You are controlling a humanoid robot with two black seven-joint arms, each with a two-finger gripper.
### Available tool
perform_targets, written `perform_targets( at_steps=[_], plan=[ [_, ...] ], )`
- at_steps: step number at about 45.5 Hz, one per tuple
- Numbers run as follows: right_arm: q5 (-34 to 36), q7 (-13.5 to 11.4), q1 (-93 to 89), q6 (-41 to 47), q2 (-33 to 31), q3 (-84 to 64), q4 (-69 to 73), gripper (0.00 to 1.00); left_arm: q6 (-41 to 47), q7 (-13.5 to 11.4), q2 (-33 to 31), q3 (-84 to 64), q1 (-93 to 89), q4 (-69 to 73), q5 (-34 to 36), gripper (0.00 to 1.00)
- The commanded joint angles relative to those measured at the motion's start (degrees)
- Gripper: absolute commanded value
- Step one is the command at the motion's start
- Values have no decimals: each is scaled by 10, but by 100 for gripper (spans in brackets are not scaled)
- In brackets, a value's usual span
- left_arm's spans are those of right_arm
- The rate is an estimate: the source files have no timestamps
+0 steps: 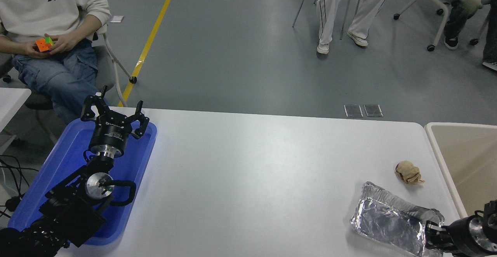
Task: Pick up foil plate and place in dustbin
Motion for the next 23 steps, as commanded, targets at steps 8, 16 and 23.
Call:
perform_targets(
  at_steps=[8,16,23],
  plan=[
    [21,0,3,3,-5,-2,5,0,0,0,0,0,0,0,0,100],
    [-20,0,44,5,-34,-23,47,0,0,1,-1,0,0,0,0,100],
    [-57,0,95,9,-63,-48,93,0,0,1,0,0,0,0,0,100]
  ],
)
